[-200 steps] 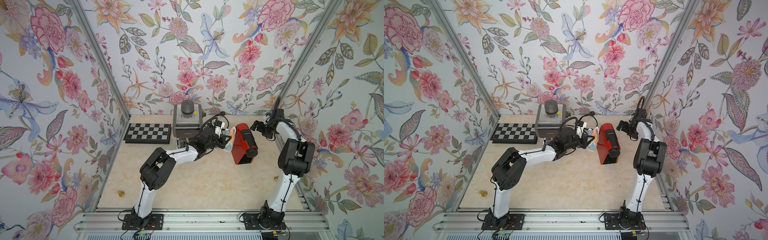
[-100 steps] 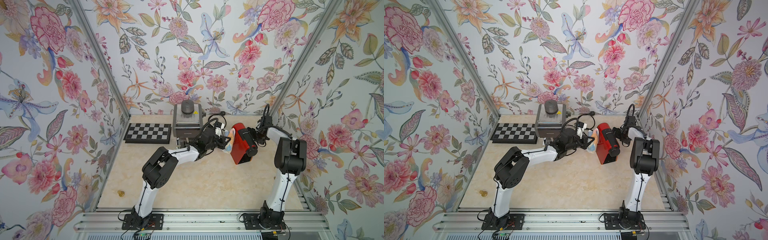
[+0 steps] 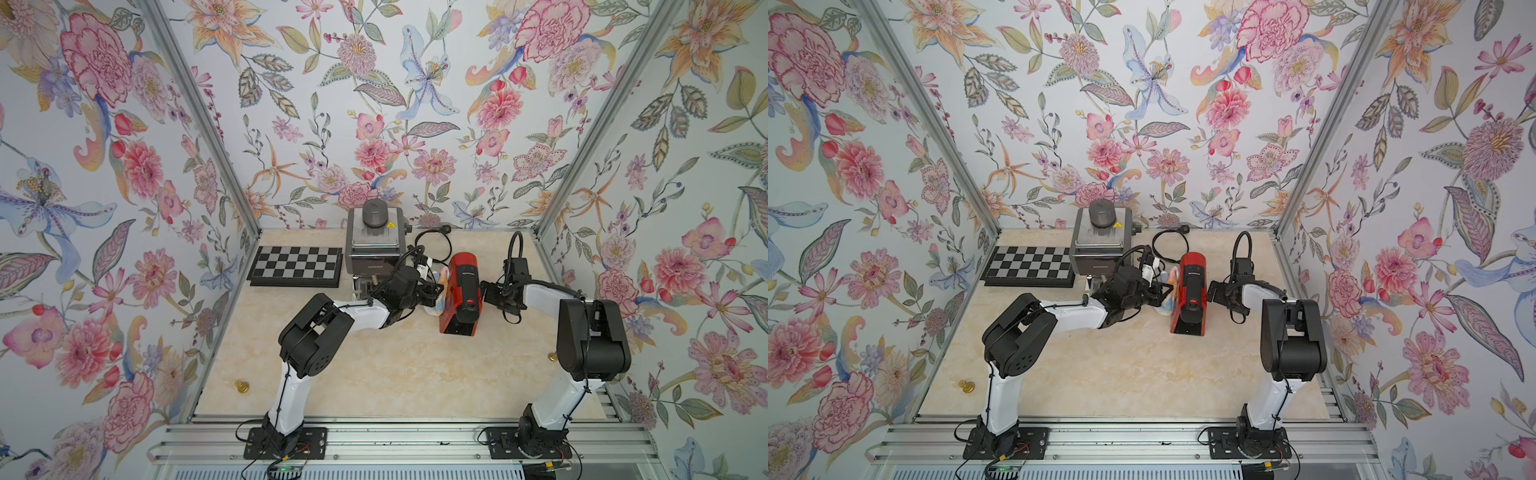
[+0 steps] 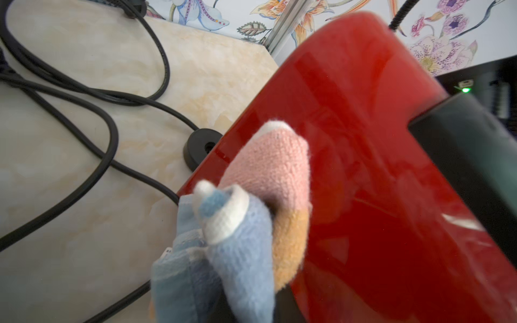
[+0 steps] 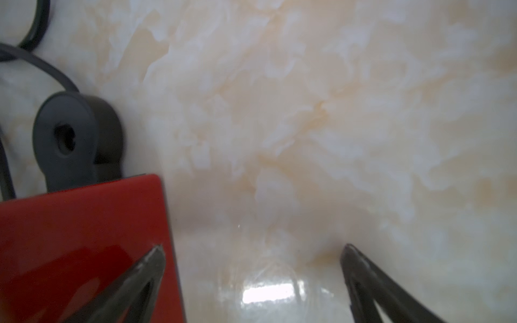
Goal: Wipe the surface of a coffee machine
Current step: Move the coffee machine to the center of the board.
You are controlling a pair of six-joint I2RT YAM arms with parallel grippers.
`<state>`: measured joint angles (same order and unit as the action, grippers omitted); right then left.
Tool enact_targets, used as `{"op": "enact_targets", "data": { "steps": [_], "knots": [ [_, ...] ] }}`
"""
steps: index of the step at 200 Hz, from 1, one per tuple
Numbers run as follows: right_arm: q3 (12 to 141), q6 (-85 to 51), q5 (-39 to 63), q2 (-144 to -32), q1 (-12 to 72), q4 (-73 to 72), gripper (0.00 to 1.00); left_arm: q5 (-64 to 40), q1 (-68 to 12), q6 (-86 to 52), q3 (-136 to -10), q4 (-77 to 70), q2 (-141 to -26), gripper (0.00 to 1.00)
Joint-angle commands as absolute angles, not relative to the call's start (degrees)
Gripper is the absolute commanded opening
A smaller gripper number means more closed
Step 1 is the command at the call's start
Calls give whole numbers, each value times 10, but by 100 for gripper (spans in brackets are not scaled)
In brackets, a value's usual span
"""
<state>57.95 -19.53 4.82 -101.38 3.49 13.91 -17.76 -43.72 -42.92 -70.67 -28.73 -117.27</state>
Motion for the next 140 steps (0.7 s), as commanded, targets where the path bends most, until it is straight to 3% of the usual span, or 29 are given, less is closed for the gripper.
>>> {"op": "enact_targets", "data": {
  "steps": [1, 66, 140],
  "knots": [
    [542, -209, 117, -979, 121, 174, 100, -193, -453, -439, -680, -319, -1121, 0],
    [529, -209, 107, -944, 125, 175, 100, -198, -486, -453, -609, -340, -1053, 0],
    [531, -175, 83, -890, 67, 214, 100, -217, -529, -476, -606, -359, -1054, 0]
  ]
}}
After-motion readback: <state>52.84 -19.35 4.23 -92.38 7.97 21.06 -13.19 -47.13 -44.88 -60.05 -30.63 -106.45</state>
